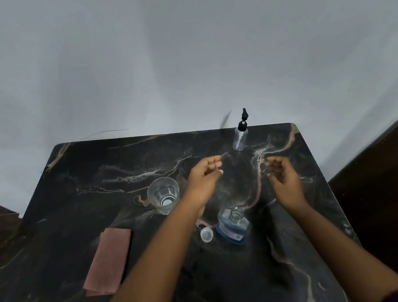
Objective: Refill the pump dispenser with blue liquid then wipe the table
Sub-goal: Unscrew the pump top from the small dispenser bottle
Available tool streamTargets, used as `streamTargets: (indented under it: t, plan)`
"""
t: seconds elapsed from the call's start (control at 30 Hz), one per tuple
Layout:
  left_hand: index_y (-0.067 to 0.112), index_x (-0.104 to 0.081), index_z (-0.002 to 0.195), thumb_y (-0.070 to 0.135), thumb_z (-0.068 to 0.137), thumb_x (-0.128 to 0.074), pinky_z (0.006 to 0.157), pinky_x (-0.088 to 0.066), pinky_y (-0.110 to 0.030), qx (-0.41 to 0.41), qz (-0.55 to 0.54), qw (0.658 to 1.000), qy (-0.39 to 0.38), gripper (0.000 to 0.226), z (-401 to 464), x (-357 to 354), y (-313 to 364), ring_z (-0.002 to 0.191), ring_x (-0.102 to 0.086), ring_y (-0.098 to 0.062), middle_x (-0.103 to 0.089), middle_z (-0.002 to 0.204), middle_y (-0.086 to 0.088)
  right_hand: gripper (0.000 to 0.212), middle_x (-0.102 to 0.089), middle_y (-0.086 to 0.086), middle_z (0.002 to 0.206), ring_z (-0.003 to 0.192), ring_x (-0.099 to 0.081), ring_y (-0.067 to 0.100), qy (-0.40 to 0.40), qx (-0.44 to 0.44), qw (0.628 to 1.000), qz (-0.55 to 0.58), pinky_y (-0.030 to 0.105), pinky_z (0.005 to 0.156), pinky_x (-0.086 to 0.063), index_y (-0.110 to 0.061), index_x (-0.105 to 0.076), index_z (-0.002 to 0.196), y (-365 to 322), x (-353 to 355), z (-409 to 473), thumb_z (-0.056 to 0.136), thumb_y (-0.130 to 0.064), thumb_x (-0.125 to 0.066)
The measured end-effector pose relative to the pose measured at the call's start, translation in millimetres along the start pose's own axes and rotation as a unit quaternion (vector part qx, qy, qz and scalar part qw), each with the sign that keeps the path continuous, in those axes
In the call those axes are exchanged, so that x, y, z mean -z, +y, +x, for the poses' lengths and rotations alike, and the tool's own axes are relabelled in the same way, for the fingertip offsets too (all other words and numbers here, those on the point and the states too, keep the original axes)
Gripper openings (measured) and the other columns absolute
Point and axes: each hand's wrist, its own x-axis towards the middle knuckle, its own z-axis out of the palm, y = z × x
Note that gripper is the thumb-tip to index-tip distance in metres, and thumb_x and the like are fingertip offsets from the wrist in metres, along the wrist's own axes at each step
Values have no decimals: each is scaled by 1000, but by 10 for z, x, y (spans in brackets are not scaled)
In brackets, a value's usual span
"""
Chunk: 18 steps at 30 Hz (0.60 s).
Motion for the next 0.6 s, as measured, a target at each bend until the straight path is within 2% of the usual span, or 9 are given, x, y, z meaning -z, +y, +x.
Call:
streamTargets:
  t: [0.07, 0.17, 0.23, 0.3, 0.33, 0.43, 0.5, 0.6]
  plan:
    - [20, -59, 129, 6, 94, -56, 90, -48, -23, 17, -11, 1000, -22, 37, 121, -46, 31, 113, -59, -10, -64, 124, 2, 38, -64, 6, 114, 103, -61, 15, -15, -12, 1000, -24, 20, 91, -47, -14, -56, 117, 17, -39, 184, 88, 10, -56]
    - [18, -55, 133, 7, 94, -57, 101, -44, -34, 53, -11, 998, -42, 40, 349, -103, 52, 121, -55, -15, -60, 131, -2, 37, -62, 4, 107, 97, -59, 16, -38, -38, 997, -52, 10, 82, -48, -17, -56, 112, 62, -128, 444, 86, 8, -61]
    - [17, -54, 134, 8, 94, -57, 101, -43, -35, 70, -4, 997, -40, 41, 525, -129, 41, 121, -54, -16, -59, 132, -4, 36, -60, 4, 106, 98, -58, 18, -51, -67, 995, -62, 20, 88, -51, -15, -55, 114, 119, -179, 611, 86, 6, -63]
    - [16, -54, 134, 8, 94, -58, 94, -43, -32, 80, 6, 996, -33, 41, 688, -139, 12, 116, -54, -15, -58, 133, -5, 37, -60, 7, 109, 101, -59, 22, -58, -86, 992, -77, 34, 93, -51, -11, -54, 118, 180, -222, 766, 86, 3, -64]
    - [16, -54, 134, 8, 94, -58, 92, -43, -30, 83, 13, 996, -30, 41, 771, -147, -10, 115, -54, -14, -57, 134, -6, 38, -60, 10, 111, 102, -59, 25, -61, -89, 991, -85, 37, 94, -51, -9, -53, 121, 210, -237, 848, 86, 3, -64]
    - [13, -52, 136, 6, 93, -60, 89, -43, -27, 92, 29, 995, -29, 44, 1006, -191, -84, 115, -54, -15, -56, 136, -9, 48, -58, 15, 122, 107, -58, 27, -68, -97, 989, -92, 30, 90, -47, -6, -49, 130, 262, -288, 1072, 86, 1, -66]
    - [11, -49, 139, 1, 90, -63, 94, -42, -28, 94, 40, 994, -41, 52, 1168, -248, -132, 124, -52, -20, -53, 139, -12, 54, -55, 16, 126, 111, -56, 26, -71, -102, 988, -91, 27, 90, -43, -5, -45, 134, 302, -332, 1220, 85, 0, -68]
    - [12, -44, 143, -4, 85, -67, 101, -40, -31, 91, 60, 992, -69, 64, 1422, -373, -165, 134, -45, -24, -47, 145, -14, 64, -53, 16, 133, 122, -52, 26, -75, -103, 987, -99, 34, 101, -44, -4, -42, 138, 349, -392, 1417, 82, -3, -73]
